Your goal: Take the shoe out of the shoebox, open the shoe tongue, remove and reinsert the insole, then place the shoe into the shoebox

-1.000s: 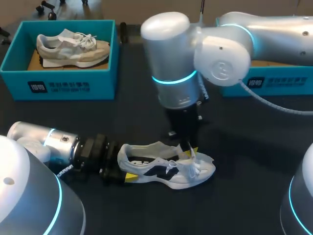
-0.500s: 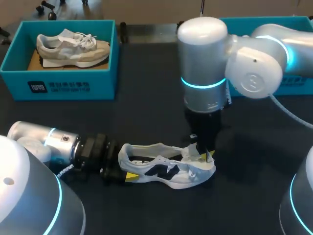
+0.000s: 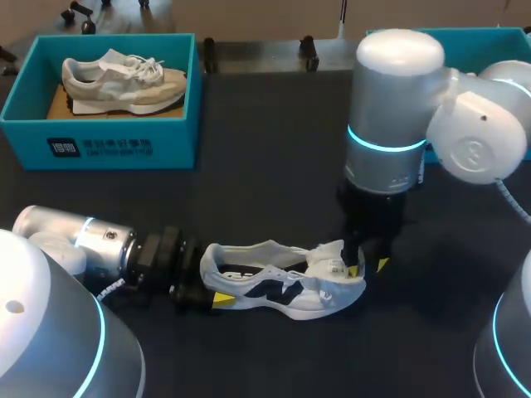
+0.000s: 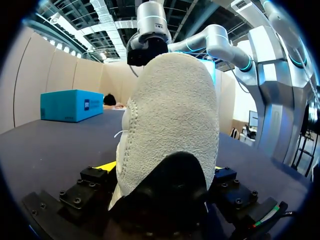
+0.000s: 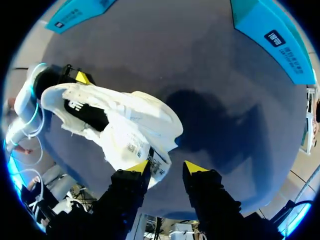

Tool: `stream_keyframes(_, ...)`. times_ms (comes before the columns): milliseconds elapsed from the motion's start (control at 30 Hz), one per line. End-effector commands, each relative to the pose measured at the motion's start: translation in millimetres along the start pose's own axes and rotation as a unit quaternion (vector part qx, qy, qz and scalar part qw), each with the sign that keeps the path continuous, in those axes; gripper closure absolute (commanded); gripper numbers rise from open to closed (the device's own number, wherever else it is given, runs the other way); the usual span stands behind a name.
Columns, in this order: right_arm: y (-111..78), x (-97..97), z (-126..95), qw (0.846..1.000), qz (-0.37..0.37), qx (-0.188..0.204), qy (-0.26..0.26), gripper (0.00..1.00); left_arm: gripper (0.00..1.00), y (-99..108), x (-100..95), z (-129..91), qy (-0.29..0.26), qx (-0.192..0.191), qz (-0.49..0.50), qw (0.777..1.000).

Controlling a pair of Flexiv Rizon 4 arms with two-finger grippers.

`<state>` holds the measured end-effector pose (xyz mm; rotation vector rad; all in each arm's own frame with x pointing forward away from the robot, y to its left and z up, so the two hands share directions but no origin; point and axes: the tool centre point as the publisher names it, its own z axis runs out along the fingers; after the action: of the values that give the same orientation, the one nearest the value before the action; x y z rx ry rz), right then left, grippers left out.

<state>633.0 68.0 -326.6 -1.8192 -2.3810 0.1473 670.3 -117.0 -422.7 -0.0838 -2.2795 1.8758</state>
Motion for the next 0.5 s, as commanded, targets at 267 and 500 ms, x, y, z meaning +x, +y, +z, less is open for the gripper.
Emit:
stream_keyframes(267, -18.0, 13.2, -53.8, 0.994, -0.048, -0.043, -0.083, 0.63, 1.0, 1.8, -0.8, -0.2, -0.001, 0.001, 0.0, 1.0)
stream_keyframes(500, -21.4, 28.2, -83.6, 0.98, -0.117, -0.079, -0.136, 1.0, 1.0, 1.8, -0.8, -0.2, -0.001, 0.001, 0.0, 1.0)
